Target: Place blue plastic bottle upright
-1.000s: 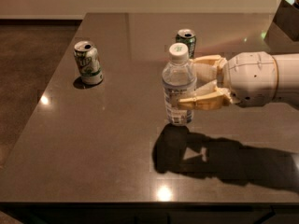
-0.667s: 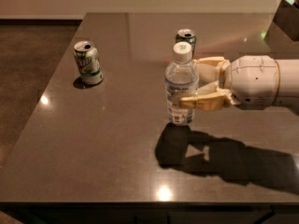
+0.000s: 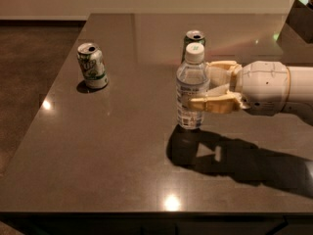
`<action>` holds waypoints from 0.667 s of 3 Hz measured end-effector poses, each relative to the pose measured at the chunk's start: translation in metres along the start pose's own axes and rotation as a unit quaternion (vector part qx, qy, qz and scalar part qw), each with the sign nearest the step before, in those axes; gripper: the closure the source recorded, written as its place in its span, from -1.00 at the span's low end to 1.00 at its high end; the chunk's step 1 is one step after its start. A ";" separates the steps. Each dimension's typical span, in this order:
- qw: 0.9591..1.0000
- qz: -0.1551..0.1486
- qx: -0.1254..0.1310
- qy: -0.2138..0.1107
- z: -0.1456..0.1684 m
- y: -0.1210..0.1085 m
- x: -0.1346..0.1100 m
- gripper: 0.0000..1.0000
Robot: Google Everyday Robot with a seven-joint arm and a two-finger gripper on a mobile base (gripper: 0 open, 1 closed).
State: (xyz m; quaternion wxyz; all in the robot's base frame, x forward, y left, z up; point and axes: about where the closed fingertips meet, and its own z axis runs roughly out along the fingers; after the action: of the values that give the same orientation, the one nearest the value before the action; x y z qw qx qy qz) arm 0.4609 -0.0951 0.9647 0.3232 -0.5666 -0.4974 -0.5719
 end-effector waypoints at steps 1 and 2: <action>1.000 0.008 -0.009 0.005 -0.002 0.008 -0.007 1.00; 1.000 0.017 -0.021 0.016 -0.006 0.016 -0.015 1.00</action>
Offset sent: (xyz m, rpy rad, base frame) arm 0.0256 -0.0289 -0.0209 0.1035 0.0773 -0.0804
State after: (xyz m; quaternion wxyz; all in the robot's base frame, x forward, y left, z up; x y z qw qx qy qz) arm 0.4760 -0.1084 0.9542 0.3289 -0.5723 -0.4704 -0.5856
